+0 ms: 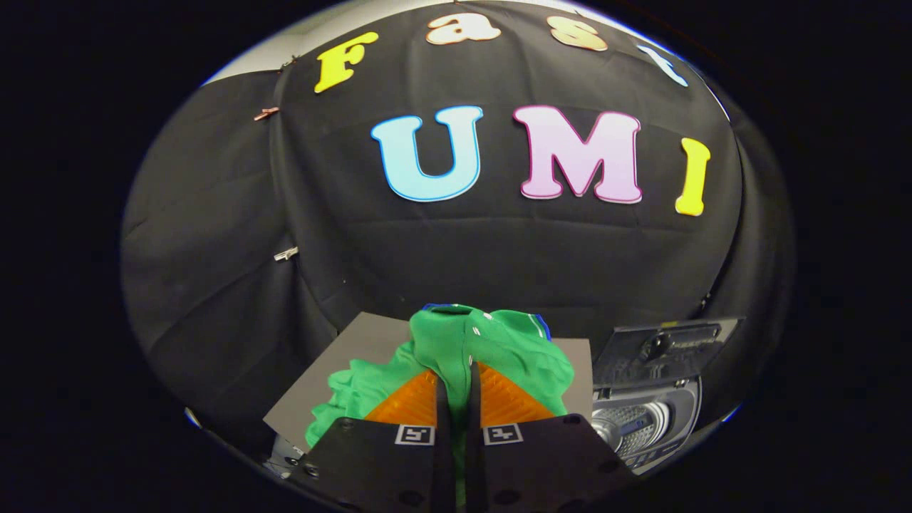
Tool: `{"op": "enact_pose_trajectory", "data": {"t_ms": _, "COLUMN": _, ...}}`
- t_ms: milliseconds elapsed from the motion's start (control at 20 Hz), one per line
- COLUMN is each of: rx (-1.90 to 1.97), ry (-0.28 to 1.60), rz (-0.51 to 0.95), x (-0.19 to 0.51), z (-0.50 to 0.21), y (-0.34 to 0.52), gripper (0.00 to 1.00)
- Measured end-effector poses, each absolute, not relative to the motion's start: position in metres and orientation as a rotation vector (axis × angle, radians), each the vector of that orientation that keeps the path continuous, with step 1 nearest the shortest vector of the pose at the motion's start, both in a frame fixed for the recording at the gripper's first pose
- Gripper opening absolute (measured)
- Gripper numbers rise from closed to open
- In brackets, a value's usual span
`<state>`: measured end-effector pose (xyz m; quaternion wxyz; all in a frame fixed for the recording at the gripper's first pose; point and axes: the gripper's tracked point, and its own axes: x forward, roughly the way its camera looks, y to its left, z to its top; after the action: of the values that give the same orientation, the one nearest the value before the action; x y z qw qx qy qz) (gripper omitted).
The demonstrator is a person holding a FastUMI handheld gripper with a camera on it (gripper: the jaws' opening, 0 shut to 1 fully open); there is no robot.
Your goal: Put the clothes into the washing machine and then close the washing machine lid.
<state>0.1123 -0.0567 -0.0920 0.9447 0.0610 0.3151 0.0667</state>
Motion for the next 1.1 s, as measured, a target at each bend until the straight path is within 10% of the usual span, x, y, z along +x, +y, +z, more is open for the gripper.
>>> {"op": "enact_pose_trajectory", "data": {"t_ms": 1100, "rx": 0.247, "ry": 0.447, "rz": 0.358, "x": 0.088, "z": -0.007, "y": -0.261, "gripper": 0.1}}
